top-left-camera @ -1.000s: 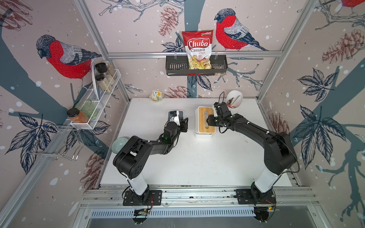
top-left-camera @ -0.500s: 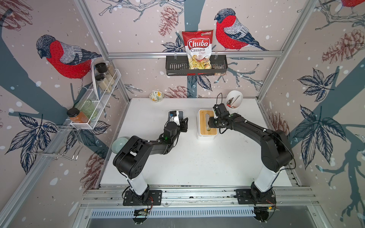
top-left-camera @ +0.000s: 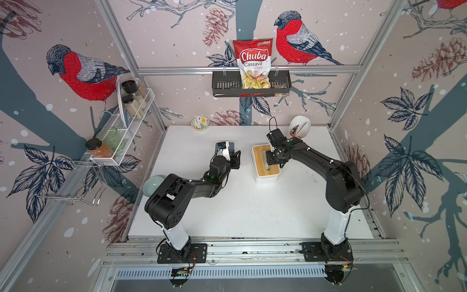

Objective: Put the tissue paper into the tissue box
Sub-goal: Close the box lid on the tissue box.

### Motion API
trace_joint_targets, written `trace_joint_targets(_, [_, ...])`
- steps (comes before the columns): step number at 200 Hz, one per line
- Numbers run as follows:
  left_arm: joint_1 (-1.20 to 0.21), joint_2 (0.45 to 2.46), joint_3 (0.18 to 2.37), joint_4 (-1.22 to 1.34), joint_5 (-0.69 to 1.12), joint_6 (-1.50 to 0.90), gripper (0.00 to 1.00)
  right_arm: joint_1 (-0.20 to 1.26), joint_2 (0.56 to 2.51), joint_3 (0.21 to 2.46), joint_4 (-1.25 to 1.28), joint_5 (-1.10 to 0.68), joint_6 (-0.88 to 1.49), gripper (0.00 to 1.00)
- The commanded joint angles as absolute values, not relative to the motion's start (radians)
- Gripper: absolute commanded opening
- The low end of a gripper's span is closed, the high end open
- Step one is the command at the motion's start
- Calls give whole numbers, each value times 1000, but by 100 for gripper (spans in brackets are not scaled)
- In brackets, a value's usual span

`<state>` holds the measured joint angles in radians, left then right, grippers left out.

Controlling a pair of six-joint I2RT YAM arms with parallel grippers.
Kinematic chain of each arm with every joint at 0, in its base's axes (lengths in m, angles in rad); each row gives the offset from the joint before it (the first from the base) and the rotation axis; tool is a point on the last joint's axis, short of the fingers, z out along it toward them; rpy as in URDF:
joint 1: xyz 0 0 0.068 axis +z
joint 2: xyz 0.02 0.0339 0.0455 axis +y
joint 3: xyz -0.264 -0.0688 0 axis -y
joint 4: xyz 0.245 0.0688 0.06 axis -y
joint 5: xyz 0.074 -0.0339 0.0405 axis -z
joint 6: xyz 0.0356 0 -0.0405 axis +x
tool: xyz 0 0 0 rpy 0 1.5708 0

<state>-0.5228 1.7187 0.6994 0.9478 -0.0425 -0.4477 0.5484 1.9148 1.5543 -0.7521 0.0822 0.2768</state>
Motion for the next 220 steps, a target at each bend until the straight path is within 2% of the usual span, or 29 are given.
trace_joint_targets(1, [-518,1717,704,974,-35,-446,43,548,1949,1613,-862,113,236,31])
trace_joint_targets(82, [-518,1717,703,978,-34,-446,43,528,2018,1767,-1029,85,197,31])
trace_joint_targets(157, [-518,1718,701,978,-34,-447,43,526,2042,1851,-1095,-11,170,31])
trace_joint_targets(220, [-517,1717,700,979,-33,-449,43,526,2059,1862,-1134,0,203,32])
